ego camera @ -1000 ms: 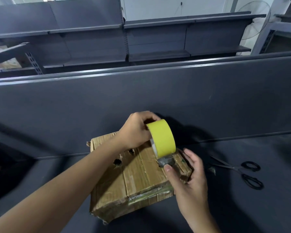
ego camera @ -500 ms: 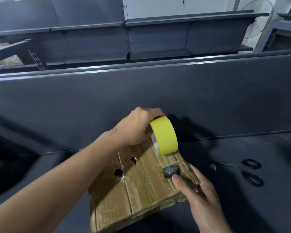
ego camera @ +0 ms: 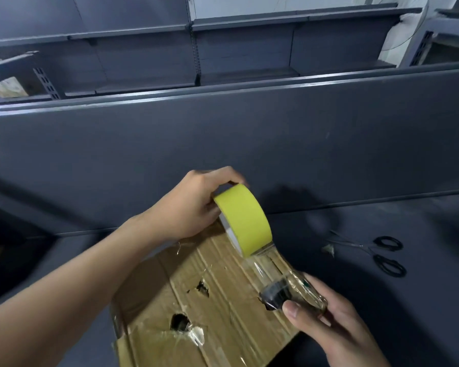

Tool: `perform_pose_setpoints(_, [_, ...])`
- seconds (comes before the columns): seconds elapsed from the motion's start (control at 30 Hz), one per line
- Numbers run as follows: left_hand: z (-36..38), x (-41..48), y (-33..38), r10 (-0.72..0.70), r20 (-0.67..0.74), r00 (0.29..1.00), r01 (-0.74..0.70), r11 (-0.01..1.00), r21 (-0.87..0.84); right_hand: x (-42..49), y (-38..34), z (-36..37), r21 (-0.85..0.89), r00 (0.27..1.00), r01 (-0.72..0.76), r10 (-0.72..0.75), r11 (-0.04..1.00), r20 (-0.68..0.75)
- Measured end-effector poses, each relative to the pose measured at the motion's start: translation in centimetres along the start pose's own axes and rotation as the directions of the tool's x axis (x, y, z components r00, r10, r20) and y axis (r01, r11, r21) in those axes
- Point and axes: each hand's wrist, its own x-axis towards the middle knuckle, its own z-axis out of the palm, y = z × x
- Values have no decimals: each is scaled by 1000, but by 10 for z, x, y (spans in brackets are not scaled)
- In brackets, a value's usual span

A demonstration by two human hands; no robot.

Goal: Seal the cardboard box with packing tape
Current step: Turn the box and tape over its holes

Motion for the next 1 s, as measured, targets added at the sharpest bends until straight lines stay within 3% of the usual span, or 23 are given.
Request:
perform_pose_setpoints(0.17, [-5, -13, -13, -125, 143, 982, 172, 908, -381, 1, 3, -2, -67, 1000, -26, 24, 997, -20])
perform_pose_setpoints(0.33, [16, -27, -21, -361, 43, 931, 319, 754, -574, 14, 7, -11, -214, 999, -21, 26, 977, 21])
perform_pose_setpoints(0.43, [27, -27, -15, -454, -9, 891, 350, 699, -623, 28, 2, -18, -97, 998, 45, -41, 994, 37])
perform_pose_setpoints(0.57, [35, -21, 1, -598, 1, 801, 394, 527, -753, 57, -3, -29, 57, 992, 84, -78, 995, -99])
perform_pose_setpoints(0.67, [43, -18, 8, -661, -80, 746, 381, 523, -762, 84, -8, -40, -14, 973, 112, -112, 994, -202])
perform_pose_setpoints(0.8, [53, -17, 13, -669, -214, 712, 352, 604, -715, 111, -18, -53, -256, 979, 41, -89, 966, -181])
perform_pose_setpoints(0.87, [58, -14, 16, -653, -299, 696, 315, 651, -690, 112, -32, -54, -519, 979, 23, -124, 854, -160])
perform_pose_setpoints(0.93, [63, -13, 20, -637, -358, 683, 287, 685, -670, 102, -46, -48, -785, 993, 41, -113, 618, -38])
perform_pose_setpoints(1.0, [68, -13, 25, -603, -400, 690, 263, 724, -638, 87, -58, -36, -934, 999, 43, -3, 353, 45])
